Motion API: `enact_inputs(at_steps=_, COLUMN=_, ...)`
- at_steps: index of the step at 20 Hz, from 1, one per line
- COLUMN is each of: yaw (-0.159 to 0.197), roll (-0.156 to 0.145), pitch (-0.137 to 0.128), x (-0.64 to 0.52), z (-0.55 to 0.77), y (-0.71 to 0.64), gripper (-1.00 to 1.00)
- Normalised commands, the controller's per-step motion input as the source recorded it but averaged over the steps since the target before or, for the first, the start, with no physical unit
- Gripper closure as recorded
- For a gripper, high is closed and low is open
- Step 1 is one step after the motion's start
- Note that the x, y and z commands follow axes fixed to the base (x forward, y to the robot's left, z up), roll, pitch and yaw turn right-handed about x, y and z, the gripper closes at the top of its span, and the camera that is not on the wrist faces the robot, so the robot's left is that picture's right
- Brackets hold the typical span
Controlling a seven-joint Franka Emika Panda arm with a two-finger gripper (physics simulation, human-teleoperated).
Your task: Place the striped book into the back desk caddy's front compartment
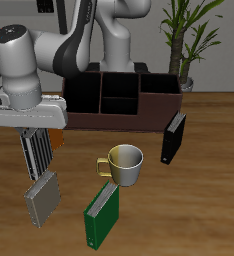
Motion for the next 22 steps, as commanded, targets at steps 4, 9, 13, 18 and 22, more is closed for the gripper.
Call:
enact_inputs(at_steps=4, yaw=0.044, roll=0.007, pitch=-0.069, x=-0.32, z=0.64, y=0.14, gripper=1.0)
enact_inputs(at_steps=9, yaw=0.067, roll=0.041, pitch=-0.067, x=-0.42, z=0.72, y=0.31, gripper=1.0)
enact_inputs(at_steps=13, yaw=0.056, roll=0.061, pitch=-0.084, x=-0.42, z=0.7, y=0.39, gripper=1.0)
enact_inputs(at_steps=18, yaw=0.091, roll=0.072, pitch=-0.065, x=-0.46, z=0.64, y=0.5, gripper=1.0)
enact_inputs(at_steps=22, yaw=0.077, roll=0.048, pitch=-0.025, x=-0.36, z=0.33, y=0.39, gripper=1.0)
